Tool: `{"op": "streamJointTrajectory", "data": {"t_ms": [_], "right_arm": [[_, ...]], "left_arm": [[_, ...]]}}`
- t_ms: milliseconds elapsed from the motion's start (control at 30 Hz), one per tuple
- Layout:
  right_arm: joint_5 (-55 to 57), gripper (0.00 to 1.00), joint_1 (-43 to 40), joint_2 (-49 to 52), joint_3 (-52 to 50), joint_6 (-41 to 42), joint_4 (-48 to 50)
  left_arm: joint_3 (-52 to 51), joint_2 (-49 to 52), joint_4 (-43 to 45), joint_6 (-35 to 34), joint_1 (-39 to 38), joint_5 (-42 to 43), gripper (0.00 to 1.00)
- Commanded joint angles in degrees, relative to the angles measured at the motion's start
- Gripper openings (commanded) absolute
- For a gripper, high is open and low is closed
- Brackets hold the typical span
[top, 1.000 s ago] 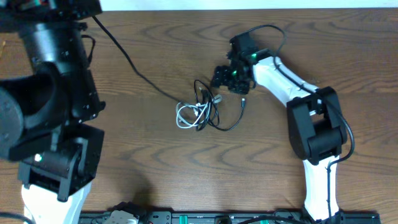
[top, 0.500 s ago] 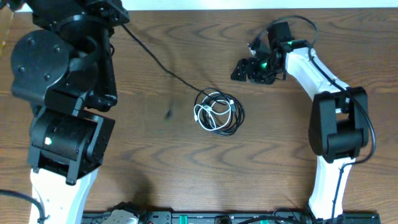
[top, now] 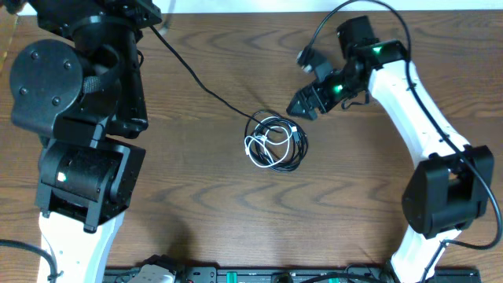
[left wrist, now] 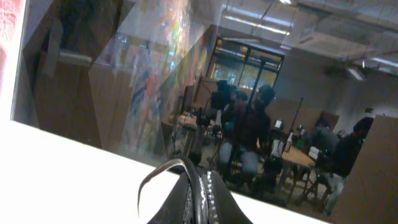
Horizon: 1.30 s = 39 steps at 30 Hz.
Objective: Untangle cables
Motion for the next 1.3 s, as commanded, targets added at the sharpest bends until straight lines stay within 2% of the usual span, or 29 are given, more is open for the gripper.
{"op": "streamJointTrajectory", "data": {"t_ms": [0,67,200,267,333,467,567,600,633,933,967,1000,1133,1267], "right_arm": [[-2.86,0.87,2.64,1.36,-0.48,-15.78,-2.84],[-2.91,0.88,4.0,1.36,-1.09,-19.3,-3.39],[-0.87,0.89,6.23,1.68,-2.27,-20.28,-1.03],[0.44,0.84,7.61,2.75,-3.48,-19.04,2.71],[1.97,0.73,8.13,3.37,-3.8,-17.03,5.44],[5.2,0.62,8.37,4.5,-3.82,-10.62,11.28],[5.27,0.38,8.02,4.02,-2.45,-5.05,13.86],[5.27,0.17,7.76,3.58,-1.49,-3.5,13.97],[5.29,0.02,7.48,3.06,-0.28,-1.68,13.99],[6.1,0.01,4.31,-8.39,17.05,13.07,11.04],[6.91,0.01,4.26,-9.25,17.68,14.43,11.06],[11.45,0.01,4.28,-11.1,18.32,20.33,11.04],[22.25,0.01,4.28,-12.44,18.29,33.92,7.54],[24.98,0.01,4.59,-11.06,17.77,37.18,3.61]], "left_arm": [[0.46,-0.15,0.83,0.55,0.28,-0.15,0.07],[0.46,-0.15,0.68,0.52,0.28,-0.15,0.07],[0.46,-0.15,0.59,0.52,0.28,-0.15,0.07],[0.46,-0.17,0.61,0.52,0.28,-0.15,0.07],[0.46,-0.17,0.61,0.52,0.28,-0.15,0.08],[0.46,-0.17,0.59,0.52,0.28,-0.15,0.07],[0.46,-0.17,0.13,0.52,0.28,-0.15,0.07],[0.46,-0.15,-0.15,0.52,0.28,-0.15,0.08],[0.46,-0.17,-0.57,0.52,0.28,-0.15,0.07],[0.46,-0.15,-4.22,0.52,0.28,-0.15,0.07],[0.46,-0.15,-4.9,0.52,0.28,-0.15,0.07],[0.46,-0.15,-6.36,0.52,0.28,-0.15,0.07],[0.46,-0.15,-9.25,0.52,0.28,-0.15,0.07],[0.46,-0.15,-11.28,0.5,0.28,-0.15,0.07]]}}
